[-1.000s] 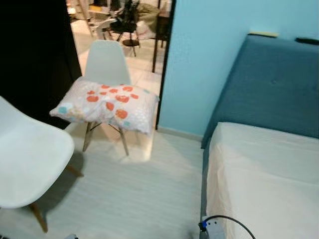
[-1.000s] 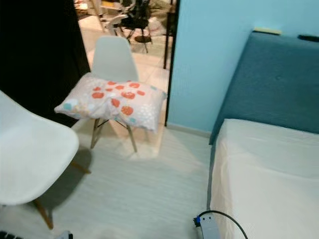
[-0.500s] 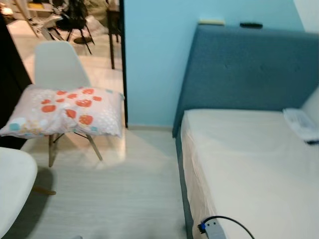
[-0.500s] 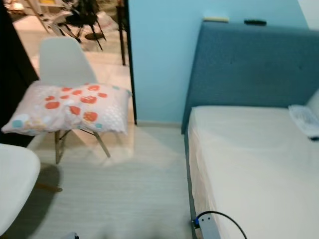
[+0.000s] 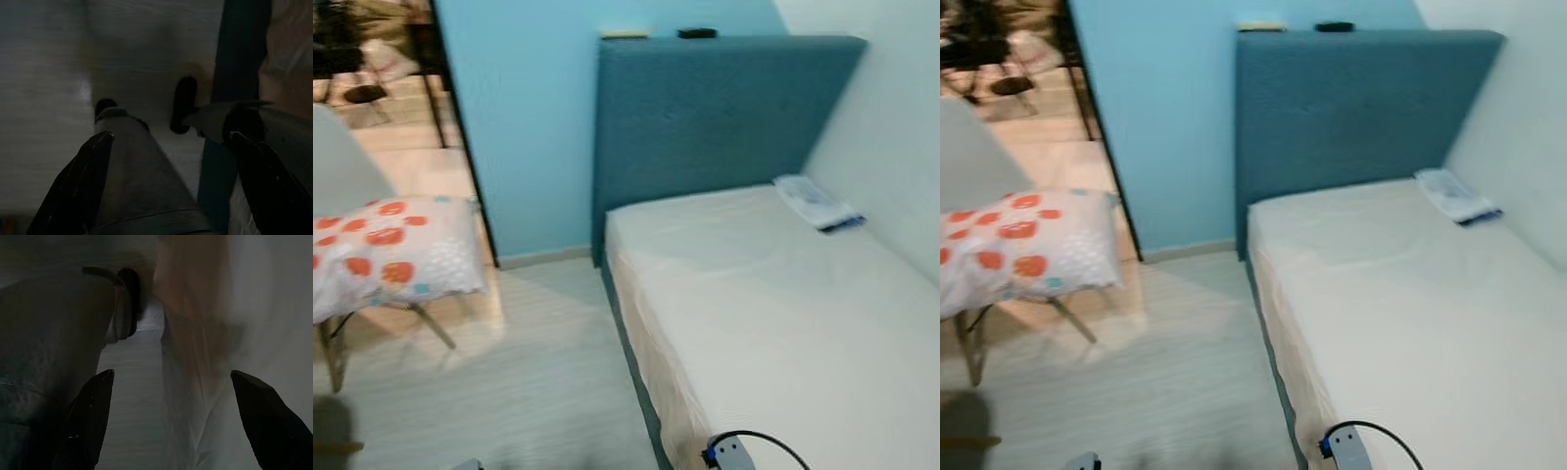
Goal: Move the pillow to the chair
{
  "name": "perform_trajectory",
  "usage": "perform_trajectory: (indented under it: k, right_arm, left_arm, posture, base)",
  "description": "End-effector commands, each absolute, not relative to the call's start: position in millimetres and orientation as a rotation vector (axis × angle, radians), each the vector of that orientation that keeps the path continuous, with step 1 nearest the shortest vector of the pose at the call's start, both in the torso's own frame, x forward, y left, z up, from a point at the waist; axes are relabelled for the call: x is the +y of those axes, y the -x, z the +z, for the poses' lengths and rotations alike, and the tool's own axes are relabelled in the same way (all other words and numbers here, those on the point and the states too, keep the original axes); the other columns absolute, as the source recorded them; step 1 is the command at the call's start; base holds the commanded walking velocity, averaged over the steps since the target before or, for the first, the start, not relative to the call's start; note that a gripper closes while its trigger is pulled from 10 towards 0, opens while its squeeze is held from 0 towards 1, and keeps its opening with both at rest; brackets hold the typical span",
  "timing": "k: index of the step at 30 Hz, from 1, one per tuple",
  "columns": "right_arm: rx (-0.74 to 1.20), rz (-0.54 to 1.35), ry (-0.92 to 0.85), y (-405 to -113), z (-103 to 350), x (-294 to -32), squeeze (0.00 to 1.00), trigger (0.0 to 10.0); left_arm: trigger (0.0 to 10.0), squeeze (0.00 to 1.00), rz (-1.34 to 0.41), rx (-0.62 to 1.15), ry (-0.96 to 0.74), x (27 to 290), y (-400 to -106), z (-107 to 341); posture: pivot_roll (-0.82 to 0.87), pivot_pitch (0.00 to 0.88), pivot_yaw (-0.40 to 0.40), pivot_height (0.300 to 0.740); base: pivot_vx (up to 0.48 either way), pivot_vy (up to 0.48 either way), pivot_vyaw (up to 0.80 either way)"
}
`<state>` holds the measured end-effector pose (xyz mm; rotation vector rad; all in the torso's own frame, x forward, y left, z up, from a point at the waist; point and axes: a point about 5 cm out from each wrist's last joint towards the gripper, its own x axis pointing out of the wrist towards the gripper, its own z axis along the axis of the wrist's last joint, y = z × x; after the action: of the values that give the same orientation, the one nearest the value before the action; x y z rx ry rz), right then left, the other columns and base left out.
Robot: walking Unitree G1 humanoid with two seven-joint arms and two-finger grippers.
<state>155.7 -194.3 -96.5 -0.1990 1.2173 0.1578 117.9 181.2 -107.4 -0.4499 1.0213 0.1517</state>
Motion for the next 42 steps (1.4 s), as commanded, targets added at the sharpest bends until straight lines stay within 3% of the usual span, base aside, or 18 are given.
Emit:
perform_trajectory:
  k: [1,10,11,15,18,23,31,42]
  right_arm:
    - [1.225,0.161,0.209,-155,-97,-195,0.0,10.0]
    - [1.196,0.165,0.148,-159,-96,-189,0.0,10.0]
    - [1.138,0.166,0.031,-167,-93,-180,0.0,10.0]
    - [1.034,0.192,-0.139,-187,-83,-165,0.0,10.0]
    - [0.97,0.21,-0.252,-201,-76,-158,0.0,10.0]
    - [0.793,0.177,-0.469,-239,-51,-159,0.0,10.0]
    - [0.819,0.181,-0.372,-244,-48,-163,0.0,10.0]
    - [0.956,0.06,-0.236,-214,-69,-178,0.0,10.0]
  left_arm:
    - [10.0,0.0,0.137,1.057,0.444,176,-111,-110]
    - [10.0,0.0,0.128,1.069,0.426,177,-108,-111]
    - [10.0,0.0,0.129,1.067,0.423,178,-108,-111]
    - [10.0,0.0,0.142,1.045,0.432,180,-112,-109]
    - [10.0,0.0,0.231,0.941,0.515,190,-126,-103]
    - [10.0,0.0,0.418,0.532,0.667,234,-180,-69]
    - [10.0,0.0,0.388,0.508,0.572,251,-194,-56]
    - [10.0,0.0,0.324,0.74,0.589,214,-153,-88]
  posture:
    - [-0.06,0.064,-0.024,0.74]
    - [-0.05,0.063,-0.017,0.74]
    - [-0.04,0.063,-0.018,0.74]
    - [-0.04,0.062,-0.02,0.74]
    - [-0.05,0.061,-0.016,0.74]
    - [-0.04,0.057,-0.028,0.74]
    - [-0.04,0.052,-0.034,0.74]
    - [-0.04,0.047,-0.029,0.74]
  base:
    - [0.0,0.0,-0.69]
    - [0.0,0.0,-0.69]
    - [0.0,0.0,-0.69]
    - [0.0,0.0,-0.69]
    - [0.0,0.0,-0.69]
    - [0.0,0.0,-0.69]
    - [0.0,0.0,-0.69]
    - [0.0,0.0,-0.7]
